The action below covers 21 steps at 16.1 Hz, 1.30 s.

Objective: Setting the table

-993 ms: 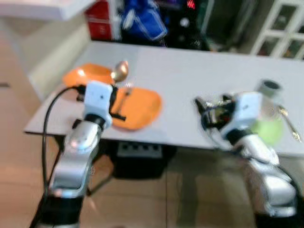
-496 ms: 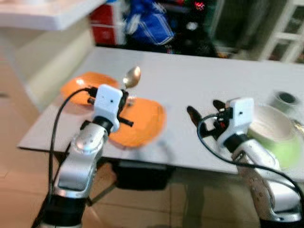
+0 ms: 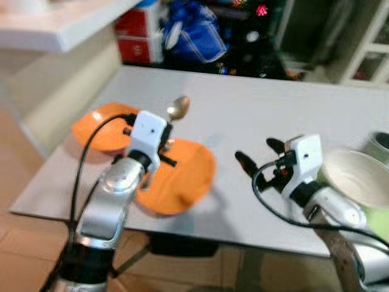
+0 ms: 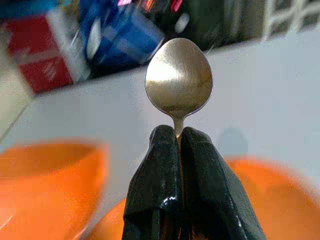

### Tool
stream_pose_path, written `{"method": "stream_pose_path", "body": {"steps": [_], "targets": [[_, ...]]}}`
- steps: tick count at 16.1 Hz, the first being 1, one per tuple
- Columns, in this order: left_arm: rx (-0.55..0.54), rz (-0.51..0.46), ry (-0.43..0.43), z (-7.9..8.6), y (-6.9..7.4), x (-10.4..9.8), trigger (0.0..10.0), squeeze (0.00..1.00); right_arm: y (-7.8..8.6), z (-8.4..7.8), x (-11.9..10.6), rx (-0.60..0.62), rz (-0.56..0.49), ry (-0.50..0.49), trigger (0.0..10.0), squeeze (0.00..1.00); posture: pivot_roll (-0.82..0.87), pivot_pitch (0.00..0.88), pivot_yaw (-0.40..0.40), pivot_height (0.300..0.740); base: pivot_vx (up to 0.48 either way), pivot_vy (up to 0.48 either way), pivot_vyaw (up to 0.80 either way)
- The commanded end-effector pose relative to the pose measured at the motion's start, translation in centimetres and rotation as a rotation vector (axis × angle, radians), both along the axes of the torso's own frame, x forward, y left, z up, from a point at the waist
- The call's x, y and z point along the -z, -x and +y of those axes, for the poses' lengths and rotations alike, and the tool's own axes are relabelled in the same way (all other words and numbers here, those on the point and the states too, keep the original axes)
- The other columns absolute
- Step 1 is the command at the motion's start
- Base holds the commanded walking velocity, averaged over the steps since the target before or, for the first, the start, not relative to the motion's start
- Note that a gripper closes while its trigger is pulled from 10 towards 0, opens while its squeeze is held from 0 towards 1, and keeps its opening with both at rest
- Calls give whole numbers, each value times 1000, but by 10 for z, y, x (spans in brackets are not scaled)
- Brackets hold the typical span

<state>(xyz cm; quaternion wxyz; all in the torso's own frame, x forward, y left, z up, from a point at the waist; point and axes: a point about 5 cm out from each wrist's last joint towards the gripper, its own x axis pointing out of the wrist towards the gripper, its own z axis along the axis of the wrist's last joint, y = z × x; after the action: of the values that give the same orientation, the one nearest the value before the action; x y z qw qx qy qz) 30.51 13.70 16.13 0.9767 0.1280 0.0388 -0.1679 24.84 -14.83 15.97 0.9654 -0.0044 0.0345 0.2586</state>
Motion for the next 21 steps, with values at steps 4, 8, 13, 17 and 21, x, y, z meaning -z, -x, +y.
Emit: {"method": "stream_pose_path", "body": {"steps": [4, 8, 13, 17, 21], "targets": [[31, 220, 2, -11, 0, 27, 10000, 0, 12, -6, -3, -42, 17, 37, 10000, 0, -31, 0, -14, 740, 0, 0, 0], [56, 249, 19, -23, -5, 29, 10000, 0, 19, -4, -1, -92, 47, 39, 10000, 0, -35, 0, -25, 740, 0, 0, 0], [-31, 325, -4, -28, -16, 45, 10000, 0, 21, 2, 2, -128, 69, 41, 10000, 0, -39, 0, -37, 740, 0, 0, 0], [-91, 291, -84, -30, -28, 53, 10000, 0, 23, 6, 5, -157, 86, 23, 10000, 0, -40, 0, -39, 740, 0, 0, 0], [-103, 279, -116, -30, -31, 60, 10000, 0, 27, 9, 7, -191, 100, 37, 10000, 0, -46, 0, -40, 740, 0, 0, 0]]}}
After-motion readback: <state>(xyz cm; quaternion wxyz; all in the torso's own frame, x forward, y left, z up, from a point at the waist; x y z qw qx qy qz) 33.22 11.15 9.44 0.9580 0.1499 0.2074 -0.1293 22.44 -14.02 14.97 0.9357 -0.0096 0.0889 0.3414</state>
